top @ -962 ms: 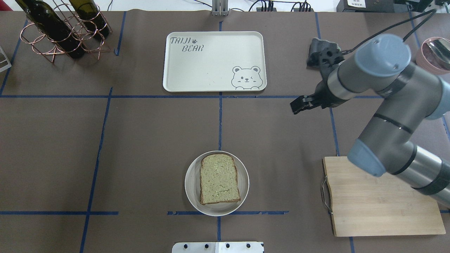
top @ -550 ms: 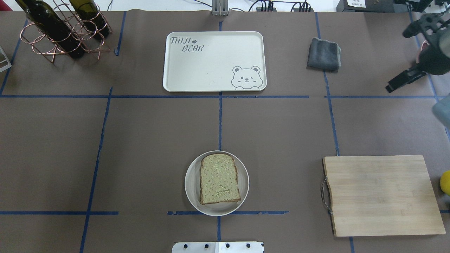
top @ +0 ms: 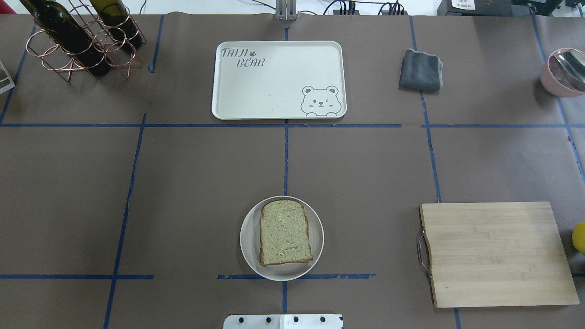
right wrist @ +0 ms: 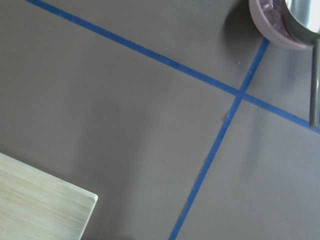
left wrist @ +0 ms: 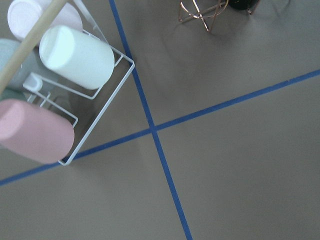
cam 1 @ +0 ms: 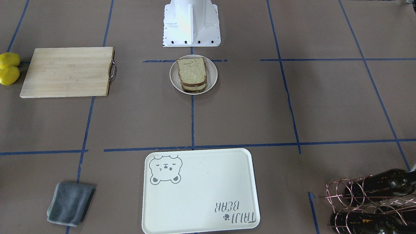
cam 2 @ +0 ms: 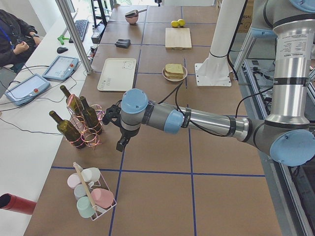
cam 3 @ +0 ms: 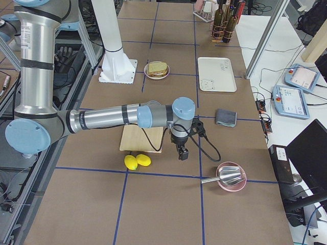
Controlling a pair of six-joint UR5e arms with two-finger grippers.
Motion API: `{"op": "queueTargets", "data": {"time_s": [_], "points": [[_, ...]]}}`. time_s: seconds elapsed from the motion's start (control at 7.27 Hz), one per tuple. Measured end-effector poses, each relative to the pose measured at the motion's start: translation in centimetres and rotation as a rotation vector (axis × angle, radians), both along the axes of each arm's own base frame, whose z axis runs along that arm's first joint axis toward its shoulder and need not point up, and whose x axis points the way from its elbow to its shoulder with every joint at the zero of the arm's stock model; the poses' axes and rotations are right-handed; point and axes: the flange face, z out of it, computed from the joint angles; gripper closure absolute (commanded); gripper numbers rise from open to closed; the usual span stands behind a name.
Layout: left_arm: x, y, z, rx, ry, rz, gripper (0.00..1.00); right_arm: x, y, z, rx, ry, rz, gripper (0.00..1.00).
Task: Make sandwich and place on tray
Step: 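Move the left gripper to the rim of the white plate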
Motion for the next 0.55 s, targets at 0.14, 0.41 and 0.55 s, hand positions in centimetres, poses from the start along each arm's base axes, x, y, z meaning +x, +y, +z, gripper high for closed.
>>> {"op": "queueTargets", "data": {"time_s": [0.14, 0.41, 0.55], "points": [[3.8, -0.2, -1.8, 0.038, 0.038, 0.035, 0.00, 1.0, 1.3, 1.3, -0.030, -0.001, 0.021, 0.00], [13.9, 0.8, -6.0, 0.014, 0.143, 0.088, 0.00, 1.6, 2.0, 2.0, -0.050, -0.001, 0.037, 0.00], [19.1, 1.9, -8.3, -0.050, 0.216, 0.096, 0.00, 1.6, 2.1, 2.1, -0.052, 0.000, 0.039, 0.00]]}}
